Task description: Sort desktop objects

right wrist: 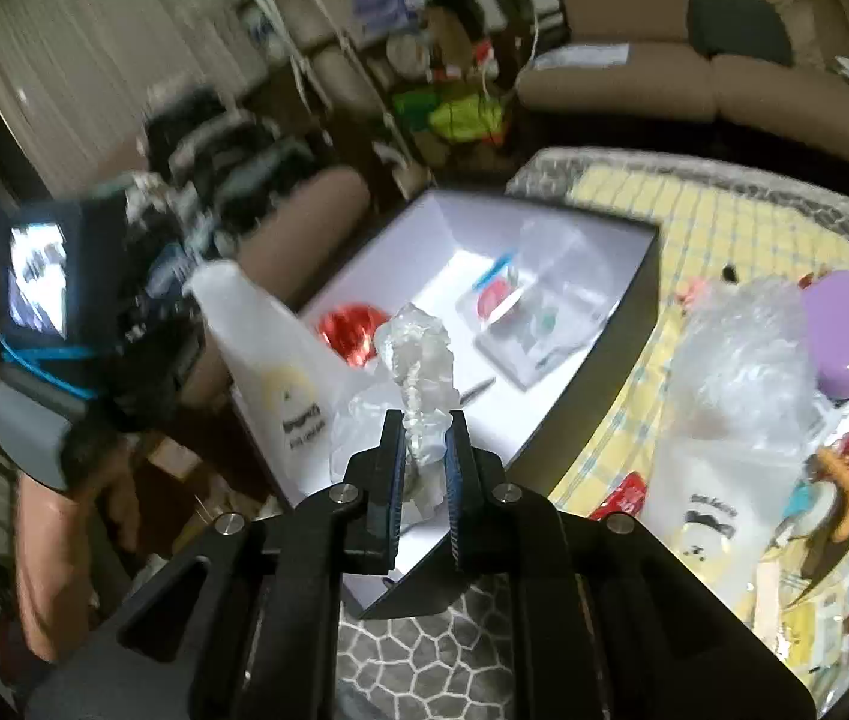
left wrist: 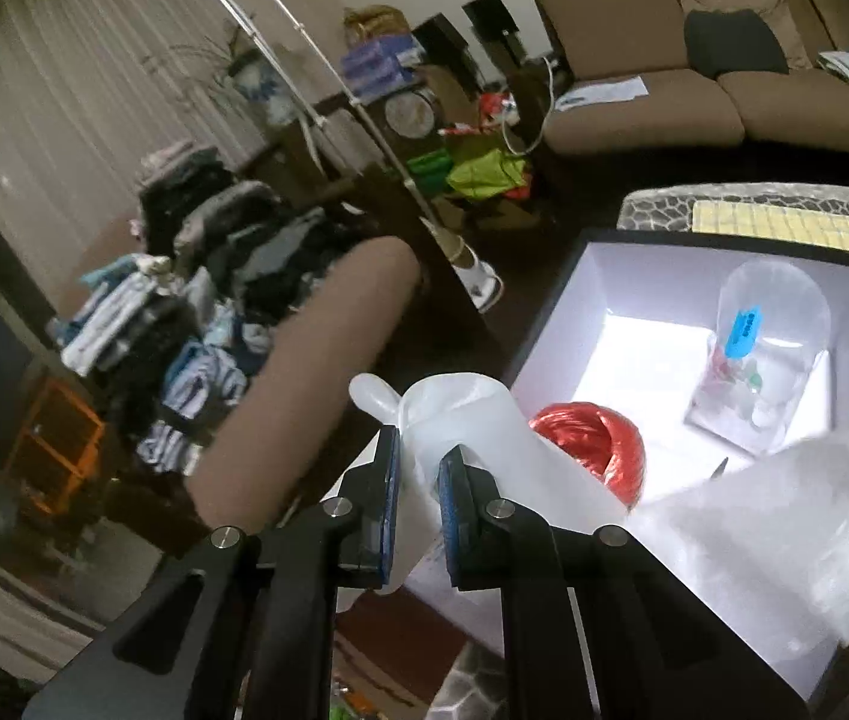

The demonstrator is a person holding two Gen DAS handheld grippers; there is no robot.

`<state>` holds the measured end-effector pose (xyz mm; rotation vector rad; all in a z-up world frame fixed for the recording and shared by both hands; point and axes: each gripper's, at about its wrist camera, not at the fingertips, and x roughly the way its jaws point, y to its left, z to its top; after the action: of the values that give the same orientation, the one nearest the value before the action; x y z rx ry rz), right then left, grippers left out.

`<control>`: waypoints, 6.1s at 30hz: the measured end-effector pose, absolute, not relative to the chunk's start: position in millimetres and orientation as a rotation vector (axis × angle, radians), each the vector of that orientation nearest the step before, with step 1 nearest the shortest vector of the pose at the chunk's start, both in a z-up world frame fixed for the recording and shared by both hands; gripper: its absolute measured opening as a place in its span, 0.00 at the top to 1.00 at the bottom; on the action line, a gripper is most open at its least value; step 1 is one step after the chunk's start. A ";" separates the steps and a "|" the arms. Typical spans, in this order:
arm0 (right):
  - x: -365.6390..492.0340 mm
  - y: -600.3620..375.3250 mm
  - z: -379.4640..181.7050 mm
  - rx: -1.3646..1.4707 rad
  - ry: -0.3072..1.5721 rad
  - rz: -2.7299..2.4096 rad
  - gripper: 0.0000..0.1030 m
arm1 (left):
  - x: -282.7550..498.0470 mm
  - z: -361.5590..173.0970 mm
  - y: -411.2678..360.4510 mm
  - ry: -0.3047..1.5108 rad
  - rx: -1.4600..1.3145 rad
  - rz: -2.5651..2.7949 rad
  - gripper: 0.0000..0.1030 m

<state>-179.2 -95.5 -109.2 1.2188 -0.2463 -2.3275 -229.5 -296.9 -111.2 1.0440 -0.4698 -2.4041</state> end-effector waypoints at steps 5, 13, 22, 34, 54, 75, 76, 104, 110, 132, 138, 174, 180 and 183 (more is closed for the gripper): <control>-193.8 -123.2 -132.7 1.308 -0.211 -2.274 0.88 | -248.8 -132.3 -295.0 -0.436 1.121 -2.446 0.89; -206.5 -156.4 -170.0 1.464 -0.011 -2.180 0.88 | -256.6 -173.0 -315.7 -0.294 1.438 -2.354 0.89; -183.5 -170.6 -176.6 1.513 0.148 -2.056 0.88 | -236.6 -214.6 -306.5 -0.330 1.810 -2.194 0.87; -161.4 -109.7 -147.6 1.416 -0.112 -1.983 0.63 | -166.1 -107.0 -277.3 -0.319 1.464 -2.256 0.04; -111.8 229.1 -118.4 1.355 -0.841 -2.845 0.45 | -198.4 -198.5 -9.3 -0.313 1.648 -2.790 0.02; -113.8 273.9 -177.7 1.412 -1.008 -2.652 0.45 | -231.8 -202.8 0.7 -0.100 1.689 -2.940 0.98; -113.3 274.1 -177.8 1.410 -1.012 -2.650 0.45 | -227.4 -192.4 -5.0 -0.064 1.669 -2.962 0.98; -113.4 257.9 -169.0 1.426 -0.973 -2.603 0.45 | -206.2 -163.4 -73.0 0.022 1.456 -2.885 0.97; -117.1 245.0 -170.1 1.480 -0.940 -2.565 0.43 | -202.9 -148.5 -130.9 0.092 1.351 -2.749 0.95; -165.4 134.7 -168.5 1.256 -0.413 -2.732 0.96 | -198.8 -147.1 -126.9 0.157 1.506 -2.781 0.35; -89.2 180.8 -56.7 0.794 -0.304 -3.012 0.96 | -196.5 -146.7 -125.2 0.211 1.534 -2.795 0.33; -100.9 218.2 -176.9 1.788 -0.297 -2.477 0.28 | -203.1 -274.9 25.9 -0.300 1.997 -2.679 0.43; -95.8 216.1 -183.5 1.803 -0.295 -2.431 0.28 | -199.7 -232.4 -8.8 -0.159 1.951 -2.726 0.98; -98.3 205.9 -192.0 1.854 -0.262 -2.364 0.28 | -199.1 -212.8 -32.7 -0.163 1.850 -2.723 0.97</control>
<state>-98.3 205.9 -192.0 1.8537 -0.2618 -2.3637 -199.1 -32.7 -212.8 1.8497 -0.1627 -2.7231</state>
